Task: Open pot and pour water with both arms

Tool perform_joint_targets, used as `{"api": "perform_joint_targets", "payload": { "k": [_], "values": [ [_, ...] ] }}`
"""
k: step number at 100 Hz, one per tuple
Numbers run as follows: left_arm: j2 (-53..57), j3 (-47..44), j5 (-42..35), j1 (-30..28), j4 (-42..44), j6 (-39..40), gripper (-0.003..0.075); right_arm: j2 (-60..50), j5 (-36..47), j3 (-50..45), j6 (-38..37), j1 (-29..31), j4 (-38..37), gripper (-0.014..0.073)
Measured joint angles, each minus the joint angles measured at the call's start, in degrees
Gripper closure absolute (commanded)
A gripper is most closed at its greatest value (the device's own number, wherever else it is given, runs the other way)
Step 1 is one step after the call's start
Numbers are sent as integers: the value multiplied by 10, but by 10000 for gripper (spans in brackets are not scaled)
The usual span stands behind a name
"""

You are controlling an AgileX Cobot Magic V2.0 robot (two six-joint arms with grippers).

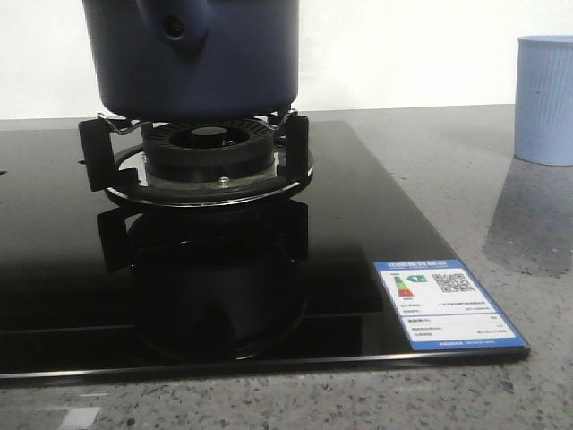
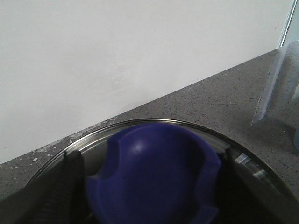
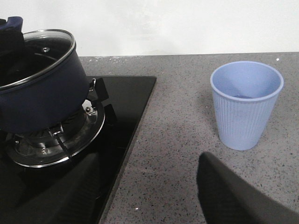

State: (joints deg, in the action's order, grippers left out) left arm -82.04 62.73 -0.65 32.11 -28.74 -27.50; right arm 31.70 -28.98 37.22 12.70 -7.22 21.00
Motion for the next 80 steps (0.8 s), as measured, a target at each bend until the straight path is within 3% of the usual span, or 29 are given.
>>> {"api": "perform_joint_targets", "payload": {
  "k": [14, 30, 59, 80],
  "values": [
    [0, 0, 0, 0, 0, -1, 407, 0, 0, 0, 0, 0, 0, 183],
    [0, 0, 0, 0, 1, -1, 405, 0, 1, 0, 0, 0, -6, 183],
    [46, 0, 7, -3, 2, -1, 405, 26, 5, 0, 0, 0, -84, 183],
    [119, 0, 12, -59, 2, -1, 405, 81, 45, 0, 0, 0, -100, 183]
  ]
}}
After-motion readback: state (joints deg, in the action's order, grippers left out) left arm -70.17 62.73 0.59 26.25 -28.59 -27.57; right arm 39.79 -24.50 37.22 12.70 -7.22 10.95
